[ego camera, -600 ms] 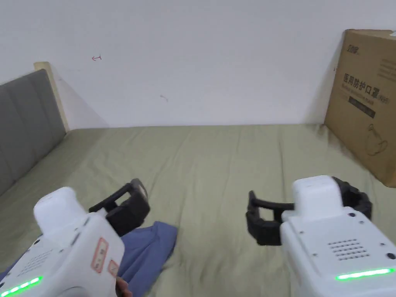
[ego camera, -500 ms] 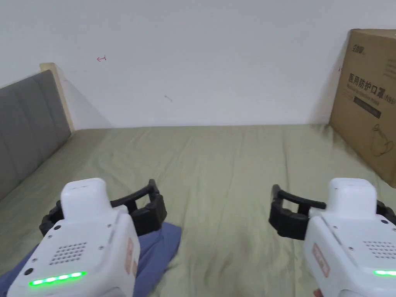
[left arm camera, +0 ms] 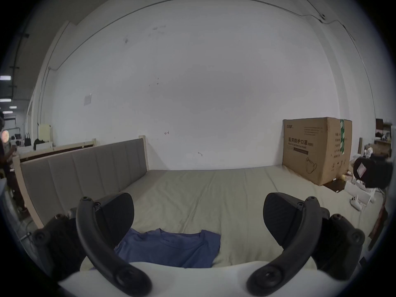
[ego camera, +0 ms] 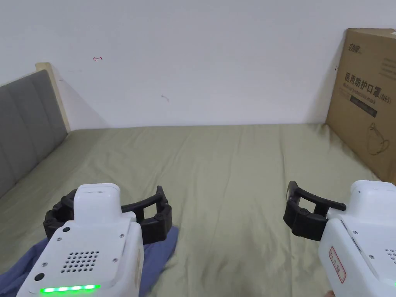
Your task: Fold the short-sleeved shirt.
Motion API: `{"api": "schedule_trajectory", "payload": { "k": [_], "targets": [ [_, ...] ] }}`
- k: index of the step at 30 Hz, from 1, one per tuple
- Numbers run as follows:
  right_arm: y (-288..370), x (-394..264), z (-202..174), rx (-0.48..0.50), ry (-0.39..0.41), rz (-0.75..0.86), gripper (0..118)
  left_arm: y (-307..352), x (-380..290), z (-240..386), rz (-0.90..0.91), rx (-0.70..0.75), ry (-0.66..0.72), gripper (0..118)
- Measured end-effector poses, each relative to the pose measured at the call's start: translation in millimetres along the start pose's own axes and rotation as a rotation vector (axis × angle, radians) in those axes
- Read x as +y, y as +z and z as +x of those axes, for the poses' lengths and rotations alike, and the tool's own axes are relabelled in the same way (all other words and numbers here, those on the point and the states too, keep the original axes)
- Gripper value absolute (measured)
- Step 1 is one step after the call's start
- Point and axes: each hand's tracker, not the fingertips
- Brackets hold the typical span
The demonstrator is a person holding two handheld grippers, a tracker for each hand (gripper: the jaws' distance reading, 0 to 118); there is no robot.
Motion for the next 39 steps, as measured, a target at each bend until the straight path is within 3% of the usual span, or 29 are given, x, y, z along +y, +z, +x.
{"api": "schedule_trajectory", "payload": {
  "k": [4, 5, 7, 8, 10, 11, 13, 14, 16, 17, 20, 32, 39],
  "targets": [
    [4, 4, -3, 0.019, 0.002, -0.025, 118, 1, 2, -1, 0.000, 0.012, -0.013, 108],
    [4, 4, -4, 0.026, 0.001, -0.036, 118, 3, 1, -1, 0.015, 0.024, -0.023, 90],
    [4, 5, -6, 0.055, 0.008, -0.051, 118, 1, 0, 1, 0.013, 0.035, -0.029, 37],
    [4, 5, -8, 0.063, 0.016, -0.057, 118, -1, 0, 1, 0.003, 0.038, -0.025, 16],
    [5, 4, -15, 0.076, 0.042, -0.053, 111, -2, 0, 1, -0.028, 0.016, 0.034, 14],
    [6, 3, -17, 0.068, 0.064, -0.042, 86, -3, 0, 0, -0.043, -0.008, 0.050, 7],
    [5, 1, -22, 0.000, 0.103, 0.003, 6, -4, 0, -1, -0.038, -0.004, 0.040, 3],
    [5, 0, -23, -0.042, 0.095, 0.012, 6, -3, 0, 1, -0.035, 0.004, 0.033, 0],
    [0, 2, -15, 0.048, 0.007, -0.040, 6, -2, 1, 1, -0.025, 0.022, -0.001, 0],
    [-1, 2, -15, 0.043, -0.006, -0.044, 5, -2, 1, 1, -0.024, 0.026, -0.014, 0],
    [-3, 1, -15, 0.007, 0.043, -0.032, 0, -2, 3, 3, -0.009, 0.050, -0.030, 0],
    [-9, 1, -30, 0.074, 0.078, -0.060, 0, -6, 7, -5, -0.039, 0.046, -0.002, 0],
    [-20, 1, -74, 0.240, 0.074, -0.075, 0, 10, 11, -43, -0.045, 0.153, 0.002, 0]
  ]
}}
